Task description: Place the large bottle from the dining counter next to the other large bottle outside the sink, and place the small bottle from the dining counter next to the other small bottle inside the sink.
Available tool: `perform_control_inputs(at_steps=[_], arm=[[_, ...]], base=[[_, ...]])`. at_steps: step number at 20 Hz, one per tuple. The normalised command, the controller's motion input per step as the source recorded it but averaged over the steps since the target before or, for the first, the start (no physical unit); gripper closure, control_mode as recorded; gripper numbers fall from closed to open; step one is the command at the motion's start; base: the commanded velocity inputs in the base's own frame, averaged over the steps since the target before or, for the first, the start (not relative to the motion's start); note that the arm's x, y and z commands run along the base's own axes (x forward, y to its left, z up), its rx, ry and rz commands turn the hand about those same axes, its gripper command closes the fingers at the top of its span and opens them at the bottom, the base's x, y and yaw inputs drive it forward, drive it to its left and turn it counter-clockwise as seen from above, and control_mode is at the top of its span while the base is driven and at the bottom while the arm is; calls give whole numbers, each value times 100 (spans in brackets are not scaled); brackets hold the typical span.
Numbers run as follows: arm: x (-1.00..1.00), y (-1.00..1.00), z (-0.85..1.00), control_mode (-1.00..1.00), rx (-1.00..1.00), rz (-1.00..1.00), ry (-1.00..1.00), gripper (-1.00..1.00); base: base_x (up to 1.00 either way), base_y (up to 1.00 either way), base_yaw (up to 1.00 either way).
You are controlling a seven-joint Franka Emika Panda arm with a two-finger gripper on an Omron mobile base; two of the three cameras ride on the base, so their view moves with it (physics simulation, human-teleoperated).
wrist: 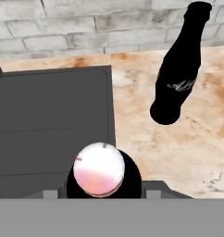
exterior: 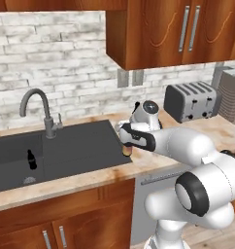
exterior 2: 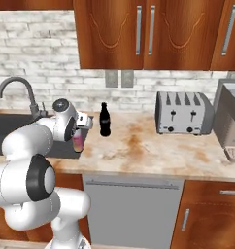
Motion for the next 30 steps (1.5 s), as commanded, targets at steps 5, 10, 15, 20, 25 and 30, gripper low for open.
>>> perform_control_inputs(at_steps=[5, 10, 15, 20, 25, 30], arm=[[0, 0, 0, 100, 0, 0, 0, 100], [0, 0, 0, 100, 0, 0, 0, 100], [0, 0, 0, 100, 0, 0, 0, 100], [0, 0, 0, 100, 0, 0, 0, 100], [0, 0, 0, 100, 0, 0, 0, 100], [0, 0, -1, -100, 0, 0, 0, 100]], base=[[32, 0, 0], [20, 0, 0], [8, 0, 0], [4, 0, 0], [3, 0, 0], [0, 0, 0]])
